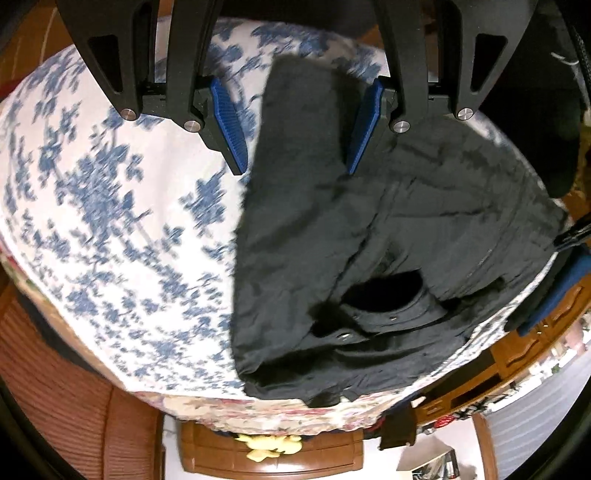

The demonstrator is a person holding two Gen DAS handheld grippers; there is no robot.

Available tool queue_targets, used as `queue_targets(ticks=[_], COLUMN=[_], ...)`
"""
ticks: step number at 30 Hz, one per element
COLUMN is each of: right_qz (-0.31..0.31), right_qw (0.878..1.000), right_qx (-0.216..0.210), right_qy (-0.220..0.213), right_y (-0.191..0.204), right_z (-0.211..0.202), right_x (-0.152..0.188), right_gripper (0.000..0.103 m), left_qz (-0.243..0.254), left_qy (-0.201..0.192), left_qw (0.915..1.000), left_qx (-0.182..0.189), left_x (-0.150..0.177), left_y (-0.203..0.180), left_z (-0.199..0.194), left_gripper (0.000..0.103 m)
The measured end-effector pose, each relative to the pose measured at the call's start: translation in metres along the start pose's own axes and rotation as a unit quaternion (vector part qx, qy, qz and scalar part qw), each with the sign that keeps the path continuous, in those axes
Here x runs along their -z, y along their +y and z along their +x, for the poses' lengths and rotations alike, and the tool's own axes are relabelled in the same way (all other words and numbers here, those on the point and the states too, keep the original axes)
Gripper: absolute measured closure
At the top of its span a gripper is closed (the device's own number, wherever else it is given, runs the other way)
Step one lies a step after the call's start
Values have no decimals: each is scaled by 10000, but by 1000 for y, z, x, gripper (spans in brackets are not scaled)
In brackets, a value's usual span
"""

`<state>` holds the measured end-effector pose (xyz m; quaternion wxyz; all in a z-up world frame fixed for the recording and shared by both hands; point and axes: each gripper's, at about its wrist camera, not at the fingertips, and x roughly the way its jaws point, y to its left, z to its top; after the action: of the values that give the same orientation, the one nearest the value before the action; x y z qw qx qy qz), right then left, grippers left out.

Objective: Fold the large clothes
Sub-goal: 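Move both grippers to the jacket hem, then grasp the jacket hem with the left gripper while the right gripper grasps it too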

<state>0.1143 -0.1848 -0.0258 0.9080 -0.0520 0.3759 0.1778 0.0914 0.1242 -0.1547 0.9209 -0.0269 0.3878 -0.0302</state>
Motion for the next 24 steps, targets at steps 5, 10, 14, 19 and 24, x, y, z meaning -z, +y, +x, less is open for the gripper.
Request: queue_targets(ticks=[5, 10, 14, 19, 24], right_qz=[-131, -65, 27, 53, 73], right_qw=[9996, 9982, 9981, 9993, 9999], right_qx=[4, -201, -273, -142, 92], right_qy=[-260, -565, -547, -330, -34], right_y=[6, 6, 5, 5, 5], right_z=[-11, -25, -26, -17, 3], right_x=[5, 7, 6, 4, 3], right_gripper=[65, 67, 67, 66, 54], left_qz=[22, -56, -56, -25, -108], left_qy=[120, 301, 347, 380, 389], left_qw=[9999, 9995, 9994, 9992, 9990], left_qx=[-4, 37, 69, 86, 203], left_x=[1, 4, 7, 11, 15], left_y=[-1, 0, -2, -5, -5], left_z=[0, -2, -3, -3, -2], left_gripper=[69, 69, 69, 69, 69])
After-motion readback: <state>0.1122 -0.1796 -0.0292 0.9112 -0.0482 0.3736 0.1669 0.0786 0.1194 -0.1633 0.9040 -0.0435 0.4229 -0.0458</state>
